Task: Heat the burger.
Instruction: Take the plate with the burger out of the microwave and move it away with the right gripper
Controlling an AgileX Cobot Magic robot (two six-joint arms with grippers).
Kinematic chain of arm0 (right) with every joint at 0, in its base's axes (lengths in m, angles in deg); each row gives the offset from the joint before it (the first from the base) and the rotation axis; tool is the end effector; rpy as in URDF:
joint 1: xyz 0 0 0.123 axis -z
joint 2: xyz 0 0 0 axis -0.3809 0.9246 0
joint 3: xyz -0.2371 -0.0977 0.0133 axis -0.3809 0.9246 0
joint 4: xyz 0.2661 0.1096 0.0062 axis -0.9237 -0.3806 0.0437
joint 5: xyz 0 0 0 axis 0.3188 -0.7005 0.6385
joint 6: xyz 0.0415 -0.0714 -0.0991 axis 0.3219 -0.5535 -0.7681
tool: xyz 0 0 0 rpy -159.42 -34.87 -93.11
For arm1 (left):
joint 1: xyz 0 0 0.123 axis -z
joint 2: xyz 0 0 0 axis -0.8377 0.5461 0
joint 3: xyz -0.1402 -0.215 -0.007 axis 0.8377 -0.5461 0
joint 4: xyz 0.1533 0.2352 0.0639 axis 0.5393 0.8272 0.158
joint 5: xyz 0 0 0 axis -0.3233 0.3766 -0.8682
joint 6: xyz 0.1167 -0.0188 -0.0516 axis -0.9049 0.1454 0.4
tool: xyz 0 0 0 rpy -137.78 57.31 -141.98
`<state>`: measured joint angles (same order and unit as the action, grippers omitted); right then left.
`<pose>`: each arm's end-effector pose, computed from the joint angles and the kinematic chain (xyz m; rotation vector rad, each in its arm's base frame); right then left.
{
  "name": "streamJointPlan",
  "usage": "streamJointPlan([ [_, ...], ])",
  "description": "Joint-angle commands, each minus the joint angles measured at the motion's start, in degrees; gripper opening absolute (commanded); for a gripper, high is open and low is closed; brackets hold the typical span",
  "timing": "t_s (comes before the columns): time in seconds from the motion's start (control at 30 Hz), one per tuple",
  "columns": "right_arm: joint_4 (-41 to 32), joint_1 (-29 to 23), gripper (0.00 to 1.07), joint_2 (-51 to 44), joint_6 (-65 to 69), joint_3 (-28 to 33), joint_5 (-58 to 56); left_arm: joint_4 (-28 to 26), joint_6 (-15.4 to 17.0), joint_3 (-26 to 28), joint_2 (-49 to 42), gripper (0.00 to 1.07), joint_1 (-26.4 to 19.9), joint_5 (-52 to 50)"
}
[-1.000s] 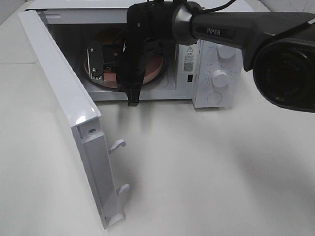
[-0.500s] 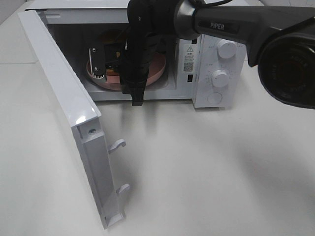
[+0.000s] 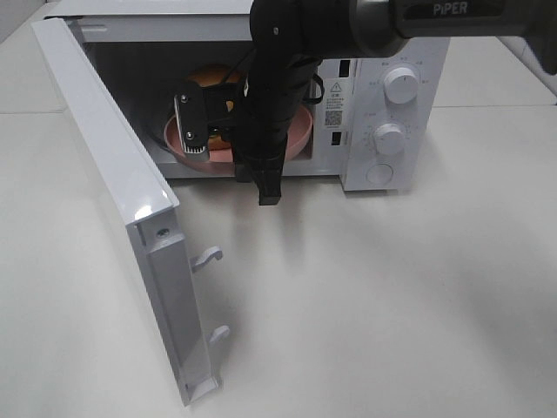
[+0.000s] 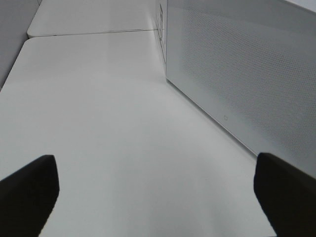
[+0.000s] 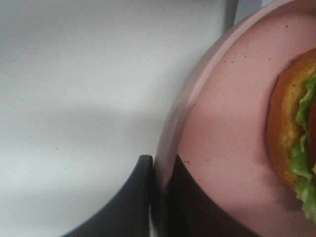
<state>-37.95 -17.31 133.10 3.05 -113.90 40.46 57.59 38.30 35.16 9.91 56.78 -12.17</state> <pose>0.3977 0.3266 0.0961 -2.1504 1.6408 -0.1672 0.0886 -0.0075 0.2820 0.1715 2.0113 0.0262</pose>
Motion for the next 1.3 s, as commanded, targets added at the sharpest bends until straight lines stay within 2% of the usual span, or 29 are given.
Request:
streamJointPlan([
  [0.03, 1.49, 0.11, 0.00, -3.09, 0.29, 2.41, 1.72, -0.11, 0.29, -0.06, -0.97, 1.05, -0.06, -0.06],
  [0.33, 3.21, -0.52, 0.00, -7.91, 0.46, 7.10, 7.05, -0.11, 0.29, -0.06, -0.97, 1.05, -0.06, -0.06],
  [0.43, 3.61, -0.52, 0.00, -9.97, 0.46, 9.97, 10.31, -0.11, 0.29, -0.06, -0.97, 1.05, -0.06, -0.06],
  [0.5, 4.07, -0.52, 0.00, -12.72, 0.29, 14.09, 14.44, -0.11, 0.29, -0.06, -0.97, 1.05, -0.06, -0.06],
  [0.9, 5.61, -0.52, 0.00, -17.42, -0.40, 20.80, 17.36, -0.11, 0.29, -0.06, -0.97, 1.05, -0.06, -0.06],
  [1.07, 5.61, -0.52, 0.00, -21.54, -2.23, 27.22, 20.23, -0.11, 0.29, -0.06, -0.97, 1.05, -0.06, -0.06],
  [1.3, 5.61, -0.52, 0.00, -24.98, -2.35, 31.68, 21.72, -0.11, 0.29, -0.06, -0.97, 1.05, -0.06, -0.06],
])
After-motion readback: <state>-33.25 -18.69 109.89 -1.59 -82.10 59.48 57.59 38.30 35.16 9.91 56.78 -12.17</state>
